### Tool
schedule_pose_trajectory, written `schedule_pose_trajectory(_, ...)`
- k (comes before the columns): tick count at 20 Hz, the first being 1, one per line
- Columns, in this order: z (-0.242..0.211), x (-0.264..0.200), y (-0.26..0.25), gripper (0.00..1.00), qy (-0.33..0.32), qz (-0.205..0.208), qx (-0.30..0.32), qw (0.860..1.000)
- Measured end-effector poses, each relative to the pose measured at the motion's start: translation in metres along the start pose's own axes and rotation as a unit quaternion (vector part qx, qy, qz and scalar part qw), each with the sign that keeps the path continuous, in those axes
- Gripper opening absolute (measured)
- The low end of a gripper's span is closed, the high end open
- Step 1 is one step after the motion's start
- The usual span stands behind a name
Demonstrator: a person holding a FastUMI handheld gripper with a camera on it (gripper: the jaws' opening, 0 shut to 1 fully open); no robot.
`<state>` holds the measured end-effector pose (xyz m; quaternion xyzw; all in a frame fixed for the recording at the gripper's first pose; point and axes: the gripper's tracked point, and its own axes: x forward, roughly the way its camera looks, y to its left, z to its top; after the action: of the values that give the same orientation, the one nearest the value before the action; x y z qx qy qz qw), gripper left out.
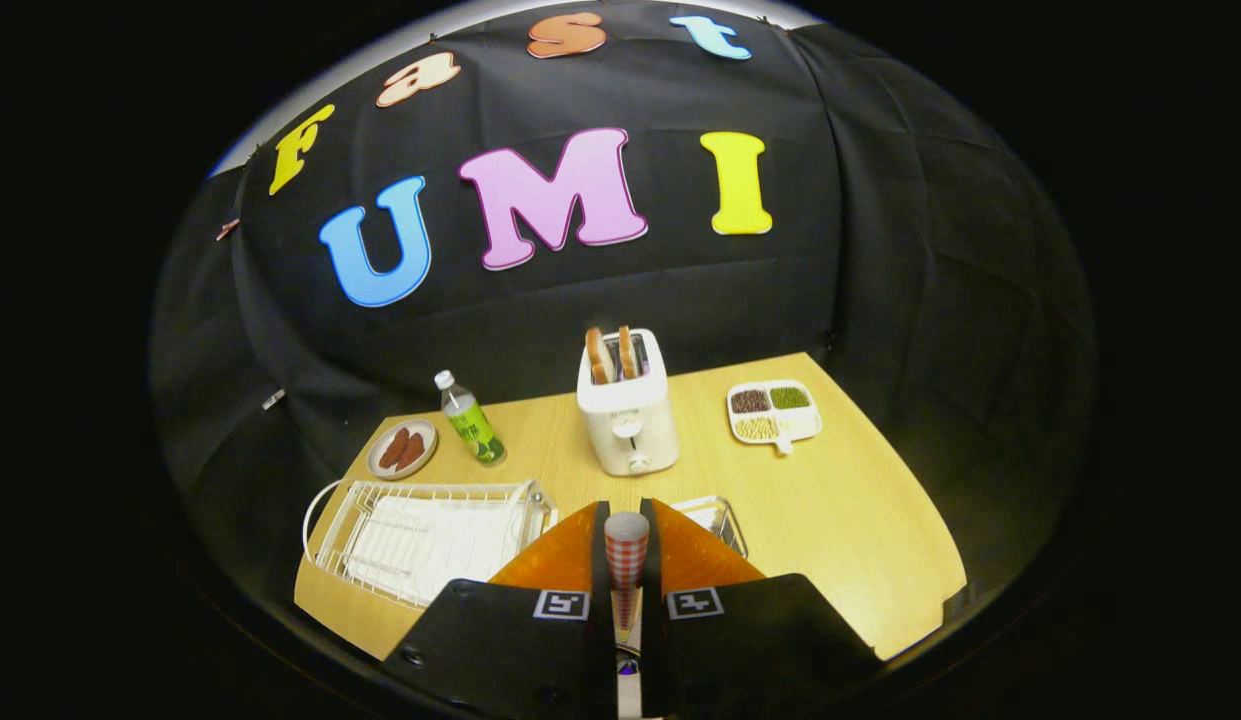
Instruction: Take the plate from the dish rack, then take the spoon from the basket and place it into the plate.
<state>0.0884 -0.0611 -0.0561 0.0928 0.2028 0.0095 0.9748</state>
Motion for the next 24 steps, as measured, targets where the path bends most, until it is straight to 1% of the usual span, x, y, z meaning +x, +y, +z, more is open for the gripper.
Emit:
schedule_pose_trajectory(2, -0.028, -0.003, 0.004, 0.13, 0.014, -0.004, 0.007, 1.0)
schedule_pose_trajectory(5, -0.073, 0.0, 0.004, 0.13, 0.046, -0.017, 0.001, 0.999)
schedule_pose_trajectory(10, -0.123, 0.014, 0.004, 0.13, 0.09, -0.022, 0.014, 0.996)
schedule_pose_trajectory(17, -0.166, 0.036, 0.002, 0.13, 0.144, -0.014, 0.029, 0.989)
schedule_pose_trajectory(24, -0.173, 0.048, 0.003, 0.15, 0.166, -0.005, 0.026, 0.986)
